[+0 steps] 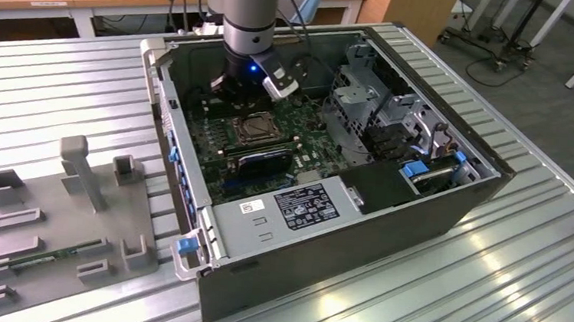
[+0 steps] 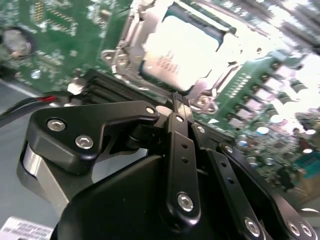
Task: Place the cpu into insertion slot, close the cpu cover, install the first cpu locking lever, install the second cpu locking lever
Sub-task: 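Install the first cpu locking lever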
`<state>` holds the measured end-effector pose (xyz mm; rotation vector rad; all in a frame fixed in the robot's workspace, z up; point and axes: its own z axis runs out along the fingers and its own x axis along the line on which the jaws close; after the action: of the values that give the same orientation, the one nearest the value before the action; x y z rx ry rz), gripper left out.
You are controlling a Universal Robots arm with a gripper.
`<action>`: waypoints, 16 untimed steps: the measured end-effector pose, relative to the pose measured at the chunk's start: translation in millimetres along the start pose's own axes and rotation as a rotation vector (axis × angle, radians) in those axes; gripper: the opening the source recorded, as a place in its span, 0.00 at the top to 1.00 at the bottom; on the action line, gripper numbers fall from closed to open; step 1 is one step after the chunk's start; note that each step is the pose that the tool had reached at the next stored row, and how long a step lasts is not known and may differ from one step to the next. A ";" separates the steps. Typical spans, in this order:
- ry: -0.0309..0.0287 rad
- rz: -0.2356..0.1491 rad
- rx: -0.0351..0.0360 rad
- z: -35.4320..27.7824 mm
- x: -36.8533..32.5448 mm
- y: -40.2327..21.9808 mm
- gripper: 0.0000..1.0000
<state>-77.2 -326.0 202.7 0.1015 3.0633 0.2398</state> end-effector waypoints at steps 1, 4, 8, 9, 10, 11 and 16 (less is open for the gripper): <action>0.0071 0.001 0.0070 -0.5 0.0 0.1 0.89; 0.0224 0.002 0.0192 -3.8 -0.2 0.6 0.89; 0.0353 0.004 0.0273 -9.3 -0.6 1.5 0.89; 0.0354 0.004 0.0275 -9.3 -0.6 1.5 0.89; 0.0355 0.004 0.0275 -9.3 -0.6 1.5 0.89; 0.0355 0.004 0.0276 -9.3 -0.6 1.5 0.89; 0.0357 0.004 0.0281 -9.4 -1.1 1.5 0.89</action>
<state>-76.7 -326.0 212.2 0.1056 3.1029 0.2011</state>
